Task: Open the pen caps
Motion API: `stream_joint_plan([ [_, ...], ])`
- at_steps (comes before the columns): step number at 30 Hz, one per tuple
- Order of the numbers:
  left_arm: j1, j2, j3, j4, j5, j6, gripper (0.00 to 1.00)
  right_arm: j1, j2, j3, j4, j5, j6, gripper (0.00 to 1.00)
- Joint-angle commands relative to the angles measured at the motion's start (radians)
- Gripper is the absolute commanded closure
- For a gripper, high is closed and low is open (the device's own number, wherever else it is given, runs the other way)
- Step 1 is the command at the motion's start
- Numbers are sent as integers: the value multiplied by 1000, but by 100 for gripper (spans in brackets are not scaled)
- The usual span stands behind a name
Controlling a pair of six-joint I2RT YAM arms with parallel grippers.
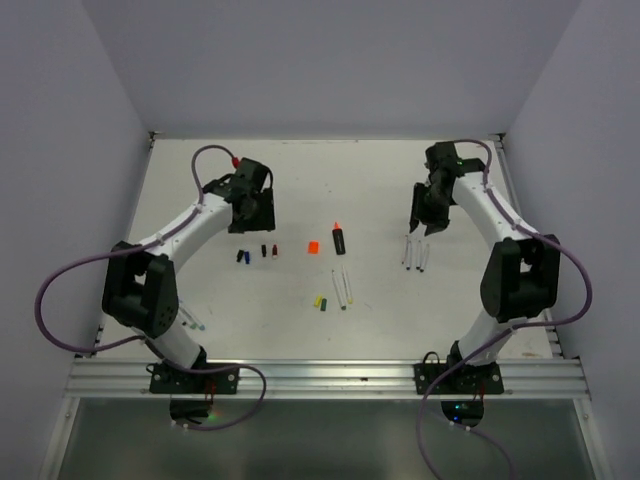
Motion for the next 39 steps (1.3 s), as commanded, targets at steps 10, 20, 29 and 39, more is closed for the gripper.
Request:
stream_joint_plan([
  [10,249,-216,-133,-268,-108,-261,42,485,-189,-18,24,-241,110,56],
  [20,451,-257,-288,-281,-125,-290,51,536,-223,-100,84,-361,55,56],
  [29,449,-371,-527,-177,-22,-425,55,536,-204,-109,107,-396,28,56],
  [39,449,-439,-563,-196,-125,-402,58,536,-216,-152,115,-408,24,56],
])
